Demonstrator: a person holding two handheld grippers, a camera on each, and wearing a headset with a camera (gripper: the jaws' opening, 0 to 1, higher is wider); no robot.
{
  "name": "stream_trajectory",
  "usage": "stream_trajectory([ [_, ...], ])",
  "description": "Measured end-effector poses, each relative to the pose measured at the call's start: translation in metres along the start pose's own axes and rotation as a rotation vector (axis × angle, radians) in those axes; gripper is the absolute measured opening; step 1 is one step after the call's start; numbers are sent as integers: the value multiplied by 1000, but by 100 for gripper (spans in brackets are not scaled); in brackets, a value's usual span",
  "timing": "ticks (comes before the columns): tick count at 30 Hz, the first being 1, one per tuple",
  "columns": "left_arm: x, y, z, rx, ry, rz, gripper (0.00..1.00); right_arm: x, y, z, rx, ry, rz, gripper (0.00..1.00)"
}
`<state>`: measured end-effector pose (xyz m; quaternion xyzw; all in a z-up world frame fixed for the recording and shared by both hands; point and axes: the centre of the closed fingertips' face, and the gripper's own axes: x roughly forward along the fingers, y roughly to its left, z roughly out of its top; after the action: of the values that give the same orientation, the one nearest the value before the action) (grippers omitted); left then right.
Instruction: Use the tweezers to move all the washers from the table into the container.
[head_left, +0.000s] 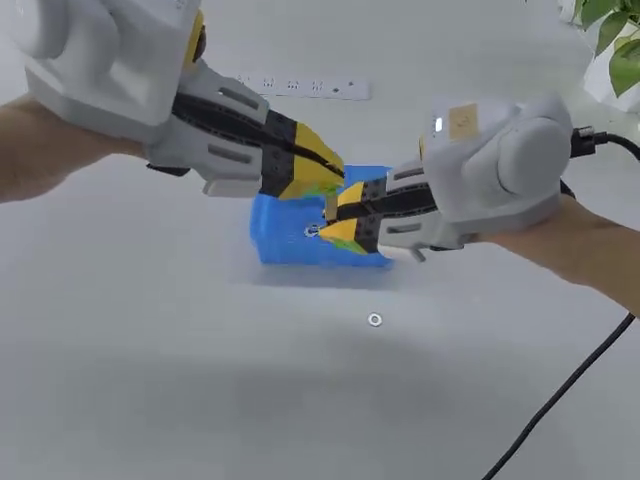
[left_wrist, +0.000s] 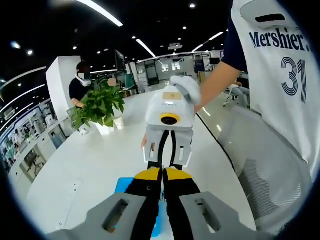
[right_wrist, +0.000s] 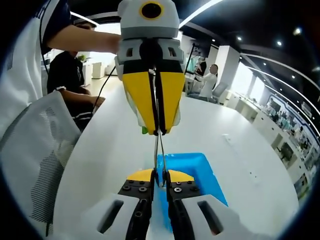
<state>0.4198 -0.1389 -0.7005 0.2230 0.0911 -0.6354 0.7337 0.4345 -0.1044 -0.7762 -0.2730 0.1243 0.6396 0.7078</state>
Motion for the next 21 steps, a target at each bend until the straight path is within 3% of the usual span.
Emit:
stream_trajectory([
  [5, 3, 13, -4, 11, -2, 18, 5, 6, -15, -4, -9, 12, -12, 10],
  [11, 12, 28, -19, 3, 10, 29, 5, 14, -30, -20, 3, 31, -24, 10],
  [21, 31, 40, -42, -16, 34, 10, 5, 25, -41, -47, 41, 62, -25, 10],
])
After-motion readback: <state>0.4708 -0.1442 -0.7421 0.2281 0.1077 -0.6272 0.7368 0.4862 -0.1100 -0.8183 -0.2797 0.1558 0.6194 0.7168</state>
